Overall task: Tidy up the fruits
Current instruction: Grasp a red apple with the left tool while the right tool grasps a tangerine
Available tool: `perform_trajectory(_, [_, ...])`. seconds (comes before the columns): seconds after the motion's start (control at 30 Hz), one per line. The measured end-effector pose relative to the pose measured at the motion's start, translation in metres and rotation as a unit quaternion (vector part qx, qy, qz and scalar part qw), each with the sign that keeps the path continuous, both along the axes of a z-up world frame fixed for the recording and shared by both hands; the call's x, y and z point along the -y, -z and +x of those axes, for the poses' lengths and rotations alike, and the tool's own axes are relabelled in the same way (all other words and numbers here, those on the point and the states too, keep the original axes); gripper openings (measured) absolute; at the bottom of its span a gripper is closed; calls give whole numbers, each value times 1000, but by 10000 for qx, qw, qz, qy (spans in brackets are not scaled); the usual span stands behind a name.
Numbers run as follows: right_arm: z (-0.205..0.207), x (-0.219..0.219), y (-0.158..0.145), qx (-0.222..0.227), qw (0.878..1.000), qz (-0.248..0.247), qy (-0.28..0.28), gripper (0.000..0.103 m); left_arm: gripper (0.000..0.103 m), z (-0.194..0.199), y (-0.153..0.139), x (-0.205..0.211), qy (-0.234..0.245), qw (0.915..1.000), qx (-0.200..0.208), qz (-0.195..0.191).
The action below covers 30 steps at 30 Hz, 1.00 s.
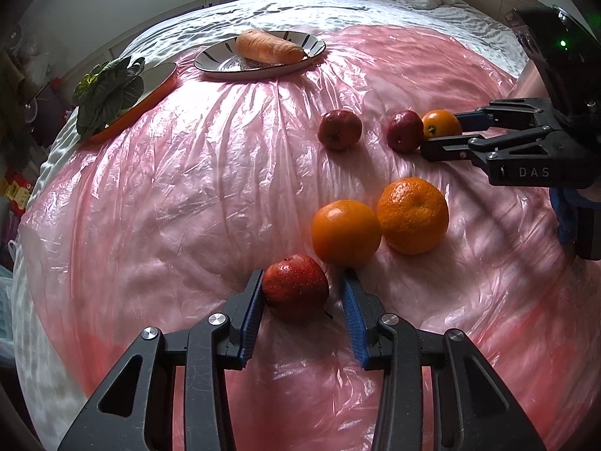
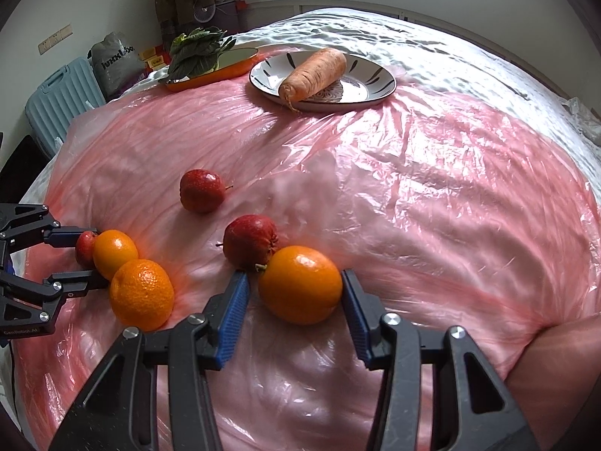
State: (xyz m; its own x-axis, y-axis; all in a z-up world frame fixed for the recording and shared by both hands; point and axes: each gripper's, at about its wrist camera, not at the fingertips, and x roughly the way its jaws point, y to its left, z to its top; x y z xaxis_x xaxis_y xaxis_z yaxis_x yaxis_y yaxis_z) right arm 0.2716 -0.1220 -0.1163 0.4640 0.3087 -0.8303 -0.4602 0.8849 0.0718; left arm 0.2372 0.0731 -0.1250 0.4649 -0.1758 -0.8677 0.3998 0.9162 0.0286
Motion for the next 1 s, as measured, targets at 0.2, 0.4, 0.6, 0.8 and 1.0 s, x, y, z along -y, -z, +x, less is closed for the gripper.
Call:
perform_trajectory(0.2, [0, 5, 4, -11, 9999, 145, 15, 71, 28, 1, 0, 3, 33, 10000, 67, 4])
perform_trajectory(0.4, [0, 7, 3, -7, 9997, 257, 29, 71, 27, -2, -1, 4, -12, 9999, 155, 45])
perform_trajectory(0.6, [-2, 14, -4, 28, 9990, 451, 61, 71, 27, -4, -8, 4, -92, 9997, 242, 28])
perform_trajectory(0.8, [-7, 19, -13, 70, 9987, 495, 109, 71, 27, -8, -18, 1, -215, 9993, 318, -34])
perform_trajectory(1.0, [-15, 24, -23, 117, 9984, 525, 148, 71, 27, -15, -25, 0, -326, 9988, 371, -67])
